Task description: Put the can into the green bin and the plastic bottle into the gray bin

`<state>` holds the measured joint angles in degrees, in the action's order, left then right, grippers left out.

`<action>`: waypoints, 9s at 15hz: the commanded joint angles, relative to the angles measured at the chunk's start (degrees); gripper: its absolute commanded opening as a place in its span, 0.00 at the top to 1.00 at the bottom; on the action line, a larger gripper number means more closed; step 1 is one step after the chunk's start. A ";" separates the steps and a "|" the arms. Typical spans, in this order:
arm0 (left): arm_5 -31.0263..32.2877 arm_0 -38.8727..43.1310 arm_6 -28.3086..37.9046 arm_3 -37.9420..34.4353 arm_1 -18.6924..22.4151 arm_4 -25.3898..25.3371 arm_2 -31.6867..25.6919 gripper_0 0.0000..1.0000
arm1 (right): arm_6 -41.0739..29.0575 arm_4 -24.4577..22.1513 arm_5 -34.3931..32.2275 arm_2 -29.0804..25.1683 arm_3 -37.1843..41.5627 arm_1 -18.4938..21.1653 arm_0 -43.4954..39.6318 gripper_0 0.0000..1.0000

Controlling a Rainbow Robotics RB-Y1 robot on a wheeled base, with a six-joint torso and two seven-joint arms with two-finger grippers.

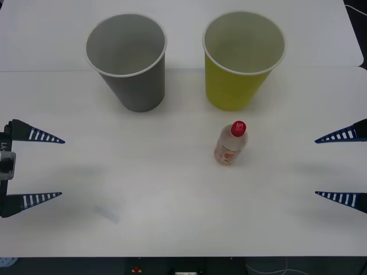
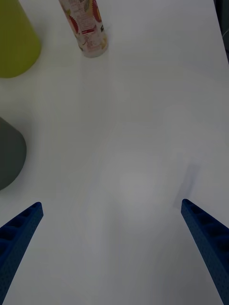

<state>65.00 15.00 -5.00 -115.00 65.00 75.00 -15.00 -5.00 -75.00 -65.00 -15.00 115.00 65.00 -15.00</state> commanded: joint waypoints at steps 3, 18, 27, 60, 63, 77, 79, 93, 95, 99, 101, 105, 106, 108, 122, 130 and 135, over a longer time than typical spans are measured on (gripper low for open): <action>0.00 0.00 0.00 0.00 0.00 0.00 0.00 0.00 | 0.25 1.26 1.19 -1.17 -0.04 -0.14 -1.43 0.00; 0.00 0.00 0.00 0.00 0.00 0.00 0.00 0.00 | 6.75 6.88 6.11 4.36 -6.45 -6.11 -1.96 0.00; 0.00 0.00 0.00 0.00 0.00 0.00 0.00 0.00 | 23.63 14.44 6.90 14.82 -16.65 -9.98 5.86 0.00; 0.00 0.00 0.00 0.00 0.00 0.00 0.00 0.00 | 33.38 12.33 0.84 19.39 -53.21 -41.53 30.47 0.84; 0.00 0.00 0.00 0.00 0.00 0.00 0.00 0.00 | 33.47 12.33 0.84 19.39 -53.21 -41.53 30.47 1.00; 0.00 0.00 0.00 0.00 0.00 0.00 0.00 0.00 | 13.70 12.25 4.09 27.92 -36.16 -27.47 28.89 1.00; 0.00 0.00 0.00 0.00 0.00 0.00 0.00 0.00 | 7.46 12.33 8.75 30.73 -29.92 -22.55 27.83 1.00; 0.00 0.00 0.00 0.00 0.00 0.00 0.00 0.00 | -59.95 -8.94 25.54 33.02 8.49 0.92 27.48 1.00; 0.00 0.00 0.00 0.00 0.00 0.00 0.00 0.00 | -68.48 -13.07 20.53 30.47 10.42 0.83 30.03 1.00; 0.00 0.00 0.00 0.00 0.00 0.00 0.00 0.00 | -76.74 -18.43 5.94 25.46 12.18 -2.25 37.76 1.00; 0.00 0.00 0.00 0.00 0.00 0.00 0.00 0.00 | -76.74 -17.11 1.98 25.55 10.24 -3.04 42.95 1.00; 0.00 0.00 0.00 0.00 0.00 0.00 0.00 0.00 | -81.31 -15.79 -9.88 27.13 3.13 -7.87 58.07 1.00; 0.00 0.00 0.00 0.00 0.00 0.00 0.00 0.00 | -84.12 -17.11 -10.85 29.50 1.54 -8.84 62.29 1.00; 0.00 0.00 0.00 0.00 0.00 0.00 0.00 0.00 | -84.04 -18.78 -11.20 35.04 -4.87 -11.74 70.11 1.00; 0.00 0.00 0.00 0.00 0.00 0.00 0.00 0.00 | -81.84 -48.13 -4.61 43.56 -52.42 -48.13 99.20 1.00; 0.00 0.00 0.00 0.00 0.00 0.00 0.00 0.00 | -80.52 -51.30 -1.01 45.23 -56.20 -51.55 99.82 1.00; 0.00 0.00 0.00 0.00 0.00 0.00 0.00 0.00 | -79.12 -50.51 1.98 46.20 -56.90 -51.90 99.73 0.00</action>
<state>65.00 15.00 -5.00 -115.00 65.00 75.00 -15.00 -84.45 -125.80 -63.33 31.17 58.30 13.20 84.79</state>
